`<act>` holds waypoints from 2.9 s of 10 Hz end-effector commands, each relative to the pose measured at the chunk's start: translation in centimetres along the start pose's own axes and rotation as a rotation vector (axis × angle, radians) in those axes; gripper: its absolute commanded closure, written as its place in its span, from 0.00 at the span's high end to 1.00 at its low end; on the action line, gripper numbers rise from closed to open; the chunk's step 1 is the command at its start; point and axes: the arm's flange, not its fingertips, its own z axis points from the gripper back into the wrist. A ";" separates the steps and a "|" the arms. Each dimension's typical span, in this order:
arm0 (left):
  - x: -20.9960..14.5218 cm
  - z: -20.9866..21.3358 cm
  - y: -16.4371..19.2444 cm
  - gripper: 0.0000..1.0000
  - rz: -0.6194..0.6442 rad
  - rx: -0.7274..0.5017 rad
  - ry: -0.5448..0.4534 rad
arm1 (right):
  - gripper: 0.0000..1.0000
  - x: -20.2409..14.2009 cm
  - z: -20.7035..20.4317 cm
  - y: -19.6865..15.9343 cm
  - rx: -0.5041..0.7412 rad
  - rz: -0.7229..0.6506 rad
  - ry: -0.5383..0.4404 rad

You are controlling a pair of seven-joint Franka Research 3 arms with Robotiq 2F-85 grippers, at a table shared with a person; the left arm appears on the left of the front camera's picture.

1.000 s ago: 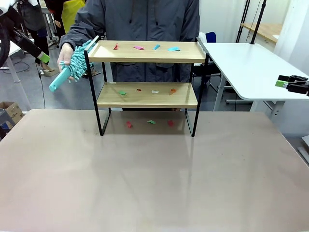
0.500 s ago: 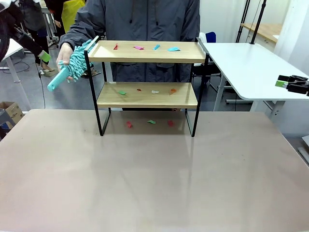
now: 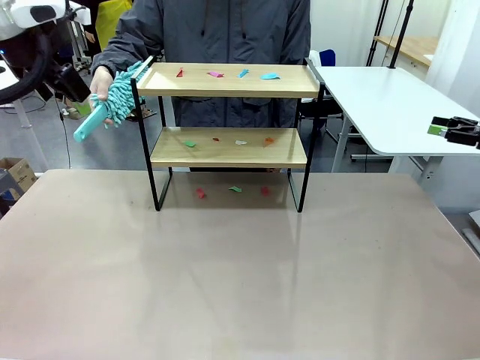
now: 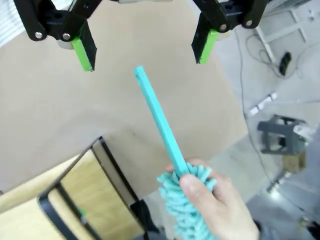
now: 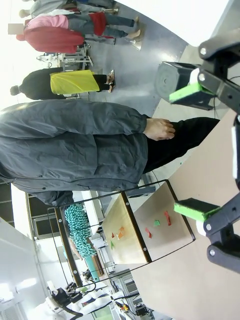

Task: Clean the shelf.
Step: Pick up the Duster handed by the human.

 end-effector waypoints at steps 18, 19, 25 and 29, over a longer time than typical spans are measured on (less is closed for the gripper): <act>-1.7 -8.0 0.7 0.36 0.261 0.044 -0.213 | 1.00 0.3 -0.2 0.0 -0.002 0.005 -0.007; -1.7 -7.9 0.7 0.00 0.259 0.055 -0.206 | 1.00 0.3 -0.2 0.0 -0.002 0.005 -0.007; -2.3 -7.4 0.2 0.00 0.327 0.114 -0.174 | 1.00 0.3 -0.2 0.0 -0.002 0.005 -0.007; -2.4 -7.5 0.8 0.00 0.313 0.071 -0.176 | 1.00 0.3 -0.2 0.0 -0.002 0.005 -0.007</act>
